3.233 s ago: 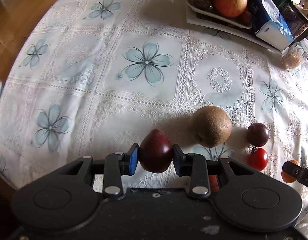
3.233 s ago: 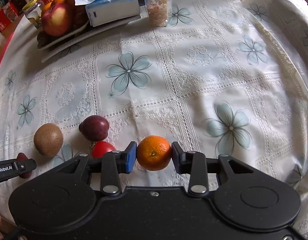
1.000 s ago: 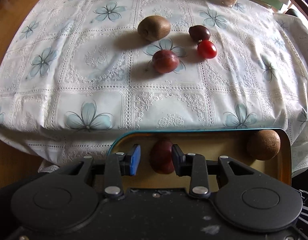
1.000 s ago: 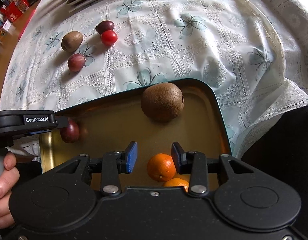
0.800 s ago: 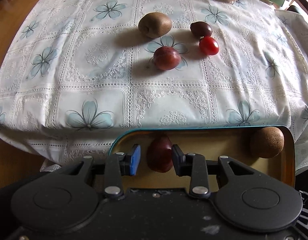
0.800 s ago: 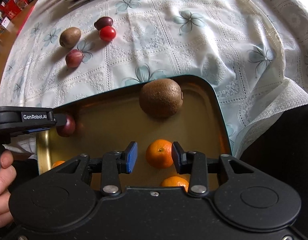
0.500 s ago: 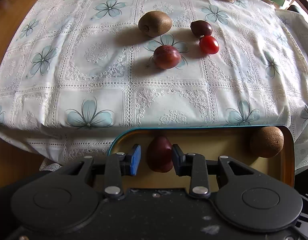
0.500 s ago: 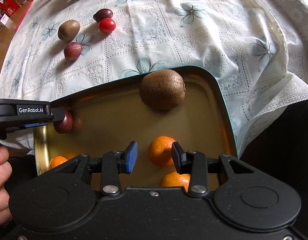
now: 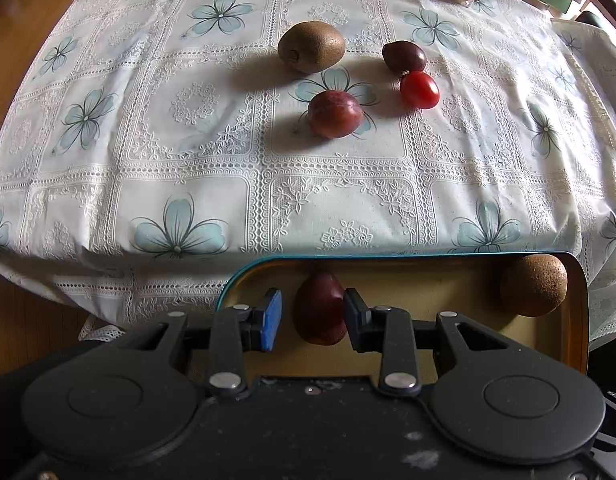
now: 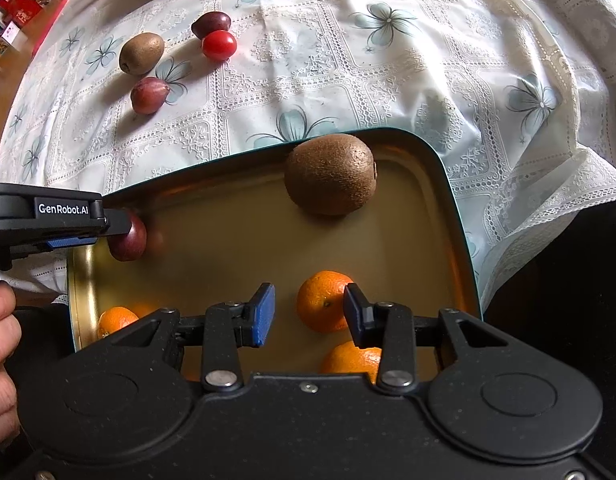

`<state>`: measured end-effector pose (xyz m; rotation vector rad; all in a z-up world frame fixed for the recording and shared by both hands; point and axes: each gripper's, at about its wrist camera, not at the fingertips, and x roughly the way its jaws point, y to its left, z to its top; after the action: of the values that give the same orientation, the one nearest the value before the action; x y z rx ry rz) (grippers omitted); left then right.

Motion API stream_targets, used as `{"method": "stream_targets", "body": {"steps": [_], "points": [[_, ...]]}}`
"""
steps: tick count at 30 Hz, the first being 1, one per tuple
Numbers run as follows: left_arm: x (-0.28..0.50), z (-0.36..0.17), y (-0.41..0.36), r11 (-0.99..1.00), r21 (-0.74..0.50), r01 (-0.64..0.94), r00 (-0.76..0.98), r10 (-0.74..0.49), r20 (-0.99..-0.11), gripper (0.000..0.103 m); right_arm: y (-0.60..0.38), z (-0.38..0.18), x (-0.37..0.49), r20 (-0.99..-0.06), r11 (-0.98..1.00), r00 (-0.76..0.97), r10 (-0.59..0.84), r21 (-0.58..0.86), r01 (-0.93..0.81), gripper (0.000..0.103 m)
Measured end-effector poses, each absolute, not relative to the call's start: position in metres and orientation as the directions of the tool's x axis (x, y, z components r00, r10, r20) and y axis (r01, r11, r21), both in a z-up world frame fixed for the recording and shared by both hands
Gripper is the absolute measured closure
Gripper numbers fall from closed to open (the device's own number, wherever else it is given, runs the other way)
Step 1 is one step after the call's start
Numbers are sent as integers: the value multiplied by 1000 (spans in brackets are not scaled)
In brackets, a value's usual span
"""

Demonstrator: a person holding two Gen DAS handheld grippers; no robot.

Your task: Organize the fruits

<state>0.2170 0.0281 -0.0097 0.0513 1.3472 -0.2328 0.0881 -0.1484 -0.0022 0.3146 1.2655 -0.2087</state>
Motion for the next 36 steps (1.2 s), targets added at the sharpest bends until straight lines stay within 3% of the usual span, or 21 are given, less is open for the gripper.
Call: {"method": "stream_targets", "body": {"steps": [36], "points": [[217,3,32,980,-81,184,252,-127,-960,67,-147,10,104,-949,947,314,35,132,293,56]]}}
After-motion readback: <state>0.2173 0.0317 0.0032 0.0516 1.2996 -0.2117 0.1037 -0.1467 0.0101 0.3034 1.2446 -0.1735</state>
